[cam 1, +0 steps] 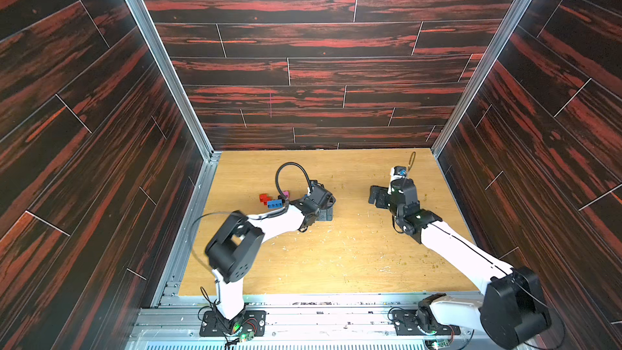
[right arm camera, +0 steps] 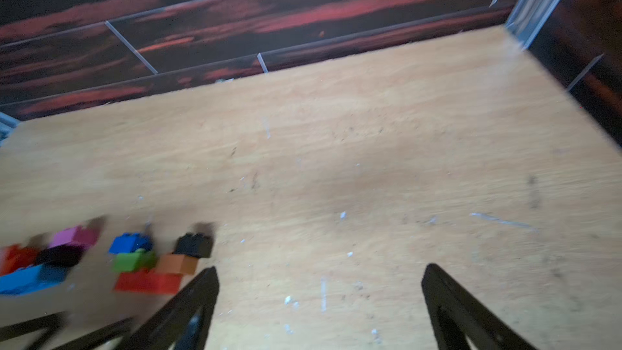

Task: Assemble the letter v with lego
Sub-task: Reset both arms

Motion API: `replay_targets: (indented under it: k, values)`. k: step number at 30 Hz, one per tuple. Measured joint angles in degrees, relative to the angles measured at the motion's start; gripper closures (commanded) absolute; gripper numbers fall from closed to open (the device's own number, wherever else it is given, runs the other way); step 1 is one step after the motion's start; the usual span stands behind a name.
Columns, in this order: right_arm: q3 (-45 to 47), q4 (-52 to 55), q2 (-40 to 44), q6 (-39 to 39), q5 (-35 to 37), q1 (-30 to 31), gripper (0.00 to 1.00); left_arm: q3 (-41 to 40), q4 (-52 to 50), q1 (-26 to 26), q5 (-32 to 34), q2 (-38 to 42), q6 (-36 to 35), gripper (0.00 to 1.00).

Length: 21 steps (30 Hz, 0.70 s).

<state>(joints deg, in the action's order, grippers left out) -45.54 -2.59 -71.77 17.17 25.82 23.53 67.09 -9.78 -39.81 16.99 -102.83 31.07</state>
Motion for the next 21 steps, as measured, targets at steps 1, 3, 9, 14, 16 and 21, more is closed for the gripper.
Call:
replay_targets:
  k: [1, 3, 9, 14, 16, 21]
  values:
    - [1.86, -1.68, 1.20, -1.99, 1.60, -0.44, 0.02, -1.42, 0.37, 0.07, 1.38, 2.95, -0.52, 0.00]
    - [4.33, -3.32, 2.58, -4.42, 3.39, -2.80, 0.02, -4.74, 1.77, 0.46, 3.85, 8.76, -2.25, 0.00]
    - [15.26, -14.40, 5.53, -9.97, 3.98, -14.99, 0.02, -17.94, 10.58, 7.65, 11.91, 24.46, -9.11, 0.00]
    - [22.93, -25.00, 5.20, -13.29, 1.55, -17.73, 0.02, -30.08, 19.23, 15.34, 18.71, 30.49, -14.62, 0.00]
    - [25.18, -31.41, 2.19, -13.57, 0.81, -18.56, 0.02, -33.86, 22.53, 17.25, 20.68, 31.78, -16.87, 0.00]
    - [31.50, -44.44, -4.42, -14.45, 0.48, -18.75, 0.02, -39.23, 30.34, 20.96, 23.15, 32.52, -21.75, 0.00]
